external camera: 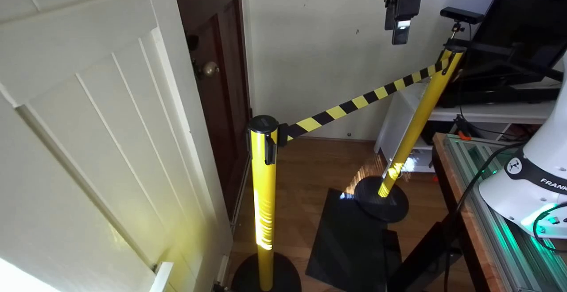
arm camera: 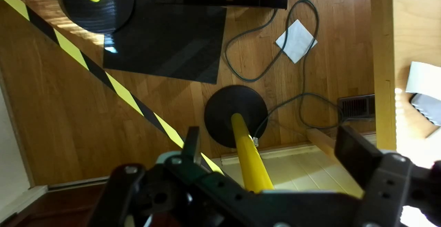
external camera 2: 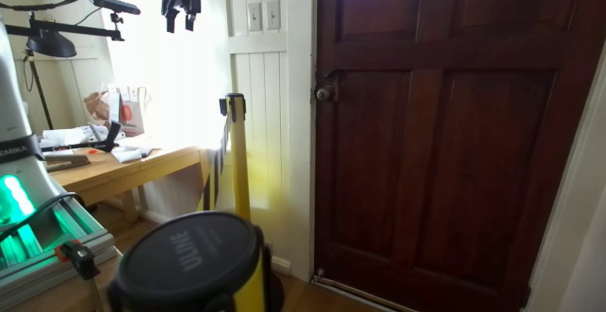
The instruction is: Flip up the light switch
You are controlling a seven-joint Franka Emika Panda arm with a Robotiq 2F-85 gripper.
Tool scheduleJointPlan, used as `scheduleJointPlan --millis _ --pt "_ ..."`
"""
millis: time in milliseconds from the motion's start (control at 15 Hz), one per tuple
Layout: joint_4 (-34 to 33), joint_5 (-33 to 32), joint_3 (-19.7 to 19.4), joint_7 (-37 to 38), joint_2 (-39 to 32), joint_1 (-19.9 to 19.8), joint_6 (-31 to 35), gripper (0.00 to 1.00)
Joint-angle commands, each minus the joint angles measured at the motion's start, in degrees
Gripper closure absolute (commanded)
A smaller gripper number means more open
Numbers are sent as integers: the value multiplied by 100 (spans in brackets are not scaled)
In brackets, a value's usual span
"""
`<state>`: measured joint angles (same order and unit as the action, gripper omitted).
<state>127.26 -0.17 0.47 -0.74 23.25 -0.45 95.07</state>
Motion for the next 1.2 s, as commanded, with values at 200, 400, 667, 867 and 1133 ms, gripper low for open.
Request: scheduleJointPlan --millis 200,400,667,867,1133 --pt "-103 -30 35 52 -41 48 52 0" --pt "-514 110 152 15 -194 192 423 0" --pt "-1110 564 277 103 -494 416 1047 0" --pt "-1430 664 320 -69 -759 526 1760 0" --pt "-1961 565 347 -183 -1222 569 2092 0"
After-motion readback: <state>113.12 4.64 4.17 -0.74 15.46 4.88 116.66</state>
